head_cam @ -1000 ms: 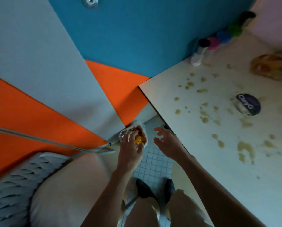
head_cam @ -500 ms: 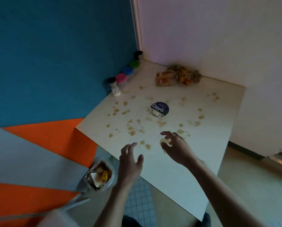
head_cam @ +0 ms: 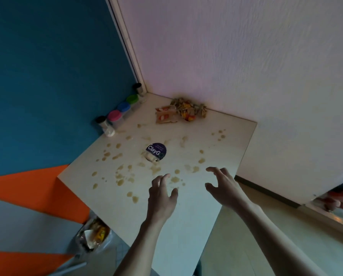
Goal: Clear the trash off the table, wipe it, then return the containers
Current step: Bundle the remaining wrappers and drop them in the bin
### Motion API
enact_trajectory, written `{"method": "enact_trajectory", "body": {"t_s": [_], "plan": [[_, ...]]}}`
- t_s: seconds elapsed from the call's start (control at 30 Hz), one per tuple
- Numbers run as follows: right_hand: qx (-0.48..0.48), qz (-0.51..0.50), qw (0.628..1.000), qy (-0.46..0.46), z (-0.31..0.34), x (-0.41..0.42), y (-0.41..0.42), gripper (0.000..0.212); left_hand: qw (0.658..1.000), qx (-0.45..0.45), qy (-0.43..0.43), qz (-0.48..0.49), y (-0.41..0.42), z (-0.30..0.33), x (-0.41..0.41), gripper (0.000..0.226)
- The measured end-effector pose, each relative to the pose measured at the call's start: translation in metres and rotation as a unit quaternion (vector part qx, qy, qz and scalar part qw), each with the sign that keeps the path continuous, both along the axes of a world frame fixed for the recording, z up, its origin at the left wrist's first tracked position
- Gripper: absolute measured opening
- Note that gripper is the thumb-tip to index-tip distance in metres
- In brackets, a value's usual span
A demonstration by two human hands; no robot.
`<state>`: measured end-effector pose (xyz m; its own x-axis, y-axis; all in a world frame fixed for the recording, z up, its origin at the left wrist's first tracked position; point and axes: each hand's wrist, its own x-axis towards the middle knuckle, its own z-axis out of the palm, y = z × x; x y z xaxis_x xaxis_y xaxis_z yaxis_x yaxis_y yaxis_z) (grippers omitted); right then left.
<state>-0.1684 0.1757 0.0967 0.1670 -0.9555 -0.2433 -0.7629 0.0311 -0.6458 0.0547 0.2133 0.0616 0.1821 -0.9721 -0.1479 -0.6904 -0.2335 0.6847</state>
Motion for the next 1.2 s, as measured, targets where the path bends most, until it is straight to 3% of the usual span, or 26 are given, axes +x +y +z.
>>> {"method": "enact_trajectory", "body": {"t_s": [0.53, 0.83, 1.03, 1.13, 1.2], "plan": [[-0.021, 0.056, 0.997, 0.046, -0.003, -0.039, -0.227, 0.062, 0.997, -0.013, -0.054, 0.053, -0.227, -0.011, -0.024, 0.061], [-0.005, 0.066, 0.995, 0.078, -0.009, -0.018, -0.36, 0.077, 0.984, 0.016, -0.174, 0.03, -0.372, -0.005, -0.011, 0.076], [0.027, 0.107, 0.99, 0.083, -0.026, 0.003, -0.43, 0.092, 0.972, 0.002, -0.233, 0.031, -0.438, -0.008, -0.003, 0.06], [0.025, 0.132, 0.987, 0.083, -0.035, 0.013, -0.462, 0.106, 0.964, 0.031, -0.264, 0.014, -0.466, -0.014, 0.0, 0.063], [0.038, 0.163, 0.98, 0.107, -0.046, 0.019, -0.484, 0.103, 0.959, 0.068, -0.275, 0.001, -0.483, -0.016, 0.001, 0.068]]}}
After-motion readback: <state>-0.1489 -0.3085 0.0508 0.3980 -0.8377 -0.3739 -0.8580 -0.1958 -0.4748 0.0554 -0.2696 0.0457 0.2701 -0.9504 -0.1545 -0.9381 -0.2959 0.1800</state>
